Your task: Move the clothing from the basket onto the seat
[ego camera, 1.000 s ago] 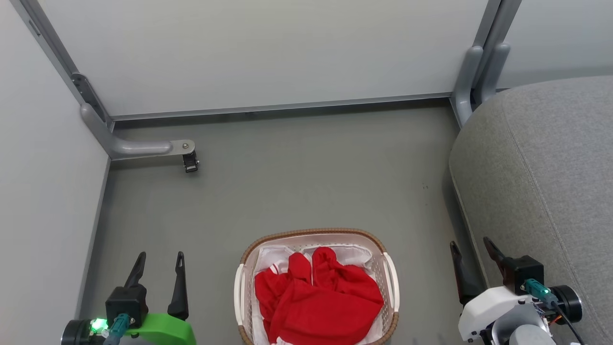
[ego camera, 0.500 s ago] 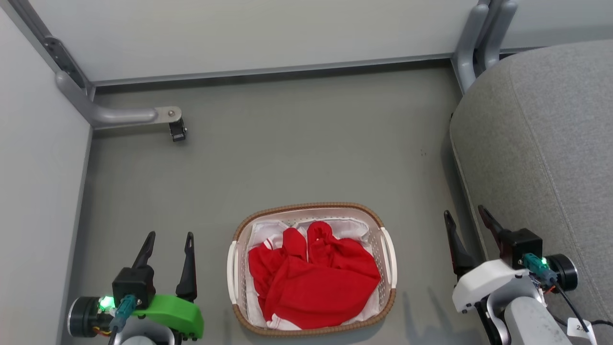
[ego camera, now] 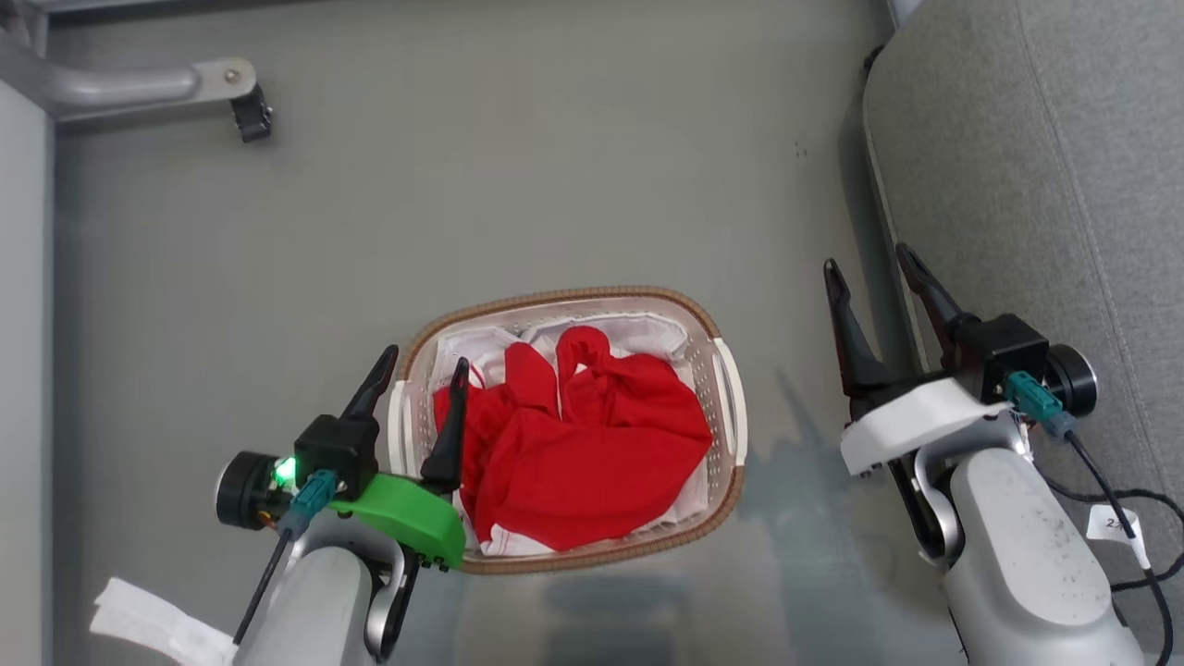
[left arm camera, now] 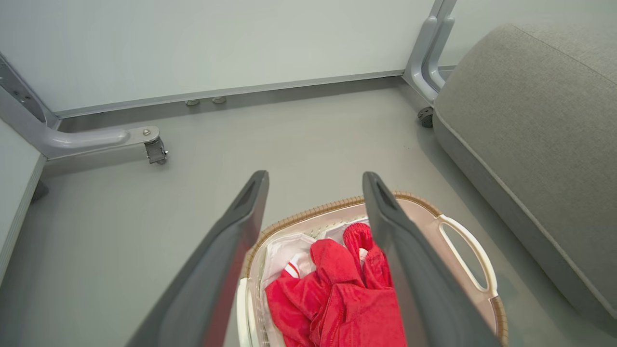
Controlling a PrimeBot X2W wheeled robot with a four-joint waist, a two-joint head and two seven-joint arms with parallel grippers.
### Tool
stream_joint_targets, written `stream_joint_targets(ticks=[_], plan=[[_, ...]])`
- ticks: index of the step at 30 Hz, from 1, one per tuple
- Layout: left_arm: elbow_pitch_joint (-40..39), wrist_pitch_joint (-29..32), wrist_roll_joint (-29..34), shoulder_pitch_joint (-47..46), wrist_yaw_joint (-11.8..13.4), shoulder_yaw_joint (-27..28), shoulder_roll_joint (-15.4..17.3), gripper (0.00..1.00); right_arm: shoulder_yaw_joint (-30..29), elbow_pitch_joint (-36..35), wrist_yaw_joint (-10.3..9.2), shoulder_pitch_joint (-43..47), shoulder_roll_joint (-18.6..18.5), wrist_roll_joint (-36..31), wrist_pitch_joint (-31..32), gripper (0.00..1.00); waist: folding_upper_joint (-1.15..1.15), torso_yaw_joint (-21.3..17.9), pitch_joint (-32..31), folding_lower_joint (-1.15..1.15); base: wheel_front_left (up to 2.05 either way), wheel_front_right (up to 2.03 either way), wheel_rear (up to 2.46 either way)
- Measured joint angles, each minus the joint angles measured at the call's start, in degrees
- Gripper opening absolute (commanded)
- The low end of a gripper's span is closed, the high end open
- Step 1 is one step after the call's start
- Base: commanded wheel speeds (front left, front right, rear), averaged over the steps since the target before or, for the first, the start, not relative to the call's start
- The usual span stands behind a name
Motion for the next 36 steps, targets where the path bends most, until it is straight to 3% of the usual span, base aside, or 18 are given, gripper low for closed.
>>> stream_joint_targets(ticks=[16,25,36], plan=[[7.84,0.0,-4.68,-11.95,-0.01,-12.51,4.63,1.0,3.14,-6.51,0.0,-6.41,0.0,2.81,-0.04,1.0,0.0,-4.7,15.4,0.0,0.0,0.0,0.0],[15.88,0.0,-11.61,-18.55,-0.09,-18.67,6.14,1.0,5.08,-8.37,0.0,-7.99,-0.01,4.3,-0.04,1.0,0.0,-7.38,21.64,0.0,0.0,0.0,0.0],[24.99,-0.01,-6.94,-25.36,-0.11,-15.9,6.46,1.0,6.44,-8.24,0.0,-7.86,0.0,6.19,-0.04,1.0,0.0,-9.77,25.95,-0.01,0.0,0.0,0.0]])
